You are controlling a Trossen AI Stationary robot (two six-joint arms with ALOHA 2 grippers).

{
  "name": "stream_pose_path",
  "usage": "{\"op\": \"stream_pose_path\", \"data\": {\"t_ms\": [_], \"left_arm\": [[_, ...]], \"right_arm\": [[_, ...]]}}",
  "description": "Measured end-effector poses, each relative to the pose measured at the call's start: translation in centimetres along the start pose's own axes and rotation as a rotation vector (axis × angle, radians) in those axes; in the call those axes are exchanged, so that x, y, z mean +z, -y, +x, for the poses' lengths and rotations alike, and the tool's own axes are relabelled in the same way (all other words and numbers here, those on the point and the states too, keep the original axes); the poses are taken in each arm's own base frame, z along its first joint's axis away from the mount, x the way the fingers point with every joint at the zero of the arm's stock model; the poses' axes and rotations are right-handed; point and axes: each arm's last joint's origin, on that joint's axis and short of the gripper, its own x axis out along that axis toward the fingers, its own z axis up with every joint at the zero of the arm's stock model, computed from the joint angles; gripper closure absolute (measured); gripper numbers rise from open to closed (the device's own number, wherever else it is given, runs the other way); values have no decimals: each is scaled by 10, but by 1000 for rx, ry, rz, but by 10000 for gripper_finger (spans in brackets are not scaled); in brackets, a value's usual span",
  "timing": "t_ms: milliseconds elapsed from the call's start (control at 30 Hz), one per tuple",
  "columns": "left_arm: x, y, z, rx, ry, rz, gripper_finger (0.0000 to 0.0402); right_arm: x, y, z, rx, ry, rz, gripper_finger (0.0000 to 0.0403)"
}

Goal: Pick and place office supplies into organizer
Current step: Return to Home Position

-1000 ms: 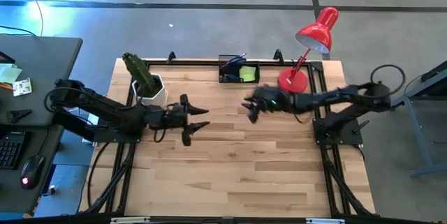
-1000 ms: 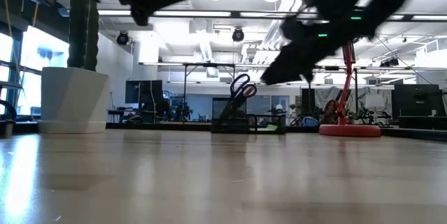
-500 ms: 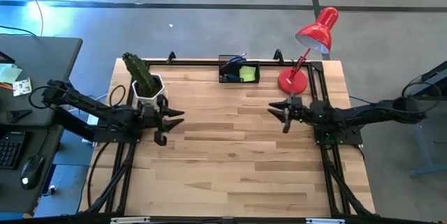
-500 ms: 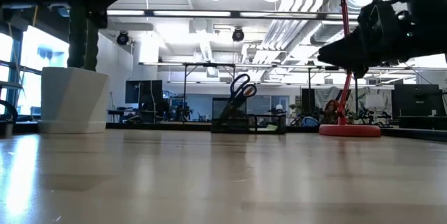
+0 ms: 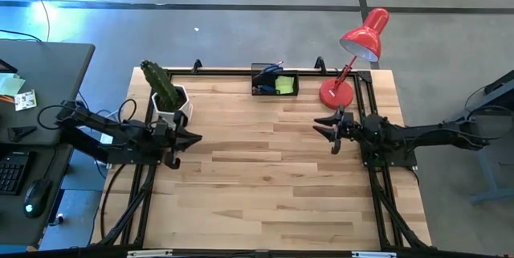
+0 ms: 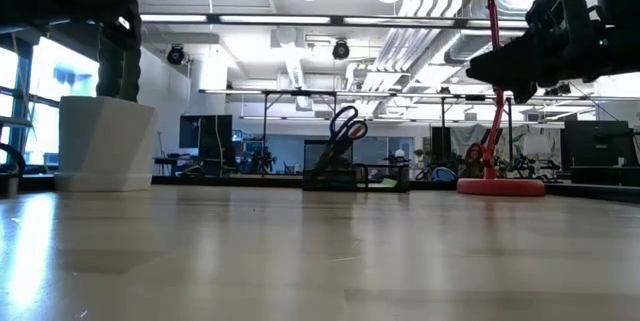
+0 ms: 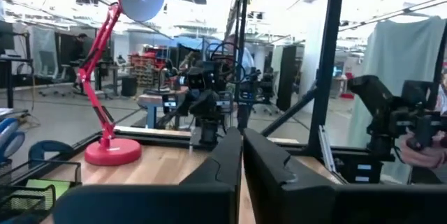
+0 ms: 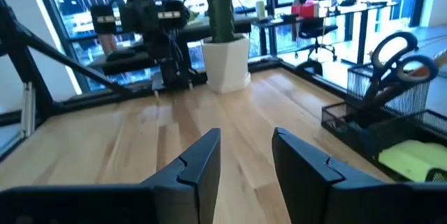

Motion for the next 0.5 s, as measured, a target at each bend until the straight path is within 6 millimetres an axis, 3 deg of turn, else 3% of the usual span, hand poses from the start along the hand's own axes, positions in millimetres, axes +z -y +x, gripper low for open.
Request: {"op": "stream_pose_path", "data": {"t_ms": [500], "left_arm": [[0, -6, -19, 12, -34, -30, 395]], "right_arm": [[4, -4, -23, 1, 42, -60, 277]]}}
